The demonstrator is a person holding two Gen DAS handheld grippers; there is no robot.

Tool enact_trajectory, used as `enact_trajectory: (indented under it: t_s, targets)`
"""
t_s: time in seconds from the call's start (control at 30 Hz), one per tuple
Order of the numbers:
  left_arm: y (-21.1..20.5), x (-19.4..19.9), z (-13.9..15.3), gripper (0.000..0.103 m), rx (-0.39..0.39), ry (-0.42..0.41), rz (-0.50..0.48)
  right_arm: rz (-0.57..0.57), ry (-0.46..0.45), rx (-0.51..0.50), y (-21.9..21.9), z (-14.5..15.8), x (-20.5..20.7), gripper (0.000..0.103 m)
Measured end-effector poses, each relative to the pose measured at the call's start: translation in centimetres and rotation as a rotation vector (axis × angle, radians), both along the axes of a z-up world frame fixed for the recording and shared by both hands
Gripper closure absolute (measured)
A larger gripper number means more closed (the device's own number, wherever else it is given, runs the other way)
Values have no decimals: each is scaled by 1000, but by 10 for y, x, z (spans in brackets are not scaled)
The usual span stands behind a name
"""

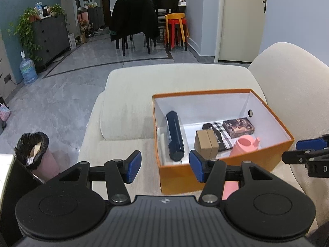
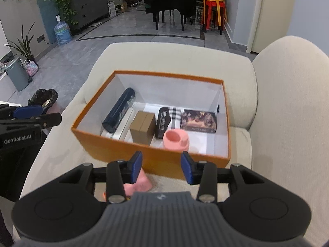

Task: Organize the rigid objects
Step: 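Withdraw both open tools from the box toward the remaining items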

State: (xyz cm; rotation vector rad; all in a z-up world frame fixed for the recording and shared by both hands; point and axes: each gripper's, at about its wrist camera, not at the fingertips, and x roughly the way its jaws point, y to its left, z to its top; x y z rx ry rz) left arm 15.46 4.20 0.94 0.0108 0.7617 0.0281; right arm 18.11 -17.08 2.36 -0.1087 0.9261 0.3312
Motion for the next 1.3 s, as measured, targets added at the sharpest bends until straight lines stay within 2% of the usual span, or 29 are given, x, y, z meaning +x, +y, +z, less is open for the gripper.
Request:
enact_trajectory:
  t_s: [0.3, 0.87, 1.3]
  targets:
    - [4, -25, -26, 39, -42, 35, -3, 11, 34, 29, -6, -24, -31, 57]
    - [4, -74, -88, 39, -108, 150, -10, 7, 159, 46, -12, -93, -78, 54]
    - [-4, -105, -98, 39, -145, 173, -45, 5, 181, 50, -15, -106, -101, 48]
